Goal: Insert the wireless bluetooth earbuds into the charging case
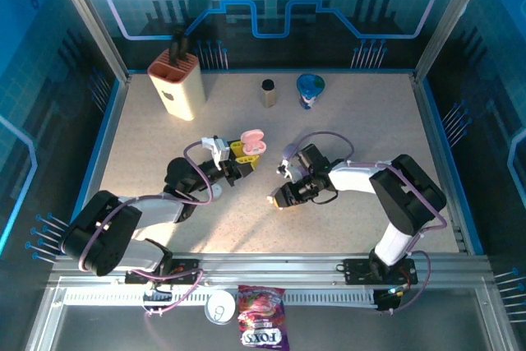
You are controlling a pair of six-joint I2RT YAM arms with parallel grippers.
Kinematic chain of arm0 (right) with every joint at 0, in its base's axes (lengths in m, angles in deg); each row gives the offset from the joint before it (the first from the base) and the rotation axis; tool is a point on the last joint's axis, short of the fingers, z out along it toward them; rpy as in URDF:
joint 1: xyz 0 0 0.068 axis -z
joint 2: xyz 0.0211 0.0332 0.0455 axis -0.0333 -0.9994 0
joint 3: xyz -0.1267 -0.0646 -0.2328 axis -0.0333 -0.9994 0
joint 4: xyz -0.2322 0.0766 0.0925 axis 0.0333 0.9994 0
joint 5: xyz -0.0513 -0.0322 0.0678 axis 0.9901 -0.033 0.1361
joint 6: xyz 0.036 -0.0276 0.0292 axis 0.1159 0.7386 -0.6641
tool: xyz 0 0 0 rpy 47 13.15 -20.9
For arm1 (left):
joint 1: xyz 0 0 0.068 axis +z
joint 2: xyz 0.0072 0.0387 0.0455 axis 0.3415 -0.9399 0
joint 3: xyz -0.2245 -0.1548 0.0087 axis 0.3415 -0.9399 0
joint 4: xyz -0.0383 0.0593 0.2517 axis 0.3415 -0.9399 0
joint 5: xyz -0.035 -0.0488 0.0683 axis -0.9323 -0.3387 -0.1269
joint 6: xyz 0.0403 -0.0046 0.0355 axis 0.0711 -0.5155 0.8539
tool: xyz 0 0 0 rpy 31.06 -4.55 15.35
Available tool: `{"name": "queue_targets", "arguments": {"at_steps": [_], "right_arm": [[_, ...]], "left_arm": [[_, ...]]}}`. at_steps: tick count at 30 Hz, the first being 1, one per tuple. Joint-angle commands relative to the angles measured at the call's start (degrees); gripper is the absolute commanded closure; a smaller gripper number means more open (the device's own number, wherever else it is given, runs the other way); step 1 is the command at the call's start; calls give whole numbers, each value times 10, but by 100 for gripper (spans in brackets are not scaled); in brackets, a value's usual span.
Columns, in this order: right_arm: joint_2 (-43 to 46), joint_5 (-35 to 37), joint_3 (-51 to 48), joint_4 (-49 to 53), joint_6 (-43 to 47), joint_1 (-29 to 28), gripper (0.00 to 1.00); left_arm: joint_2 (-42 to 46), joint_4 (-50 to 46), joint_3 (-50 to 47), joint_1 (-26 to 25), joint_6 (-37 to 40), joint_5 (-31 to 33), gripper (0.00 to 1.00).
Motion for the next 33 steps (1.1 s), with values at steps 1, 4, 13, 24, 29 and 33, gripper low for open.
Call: {"name": "queue_targets", "arguments": {"at_steps": [1, 4, 13, 24, 29, 33], "right_arm": [[-20, 9, 7, 17, -12, 2, 69], [-21, 22, 12, 30, -15, 1, 72], [7, 41, 8, 37, -23, -7, 77], [143, 240, -25, 46, -114, -18, 81], [208, 392, -38, 96, -149, -18, 82], [243, 483, -40, 131, -185, -25, 81]], "left_arm": [[-2, 19, 14, 4, 6, -9, 71], [-3, 20, 12, 4, 8, -8, 71], [-5, 20, 8, 4, 14, -6, 70], [-7, 20, 1, 5, 27, 6, 69], [-6, 20, 1, 6, 30, 4, 69], [-7, 19, 1, 8, 31, 2, 69]]}}
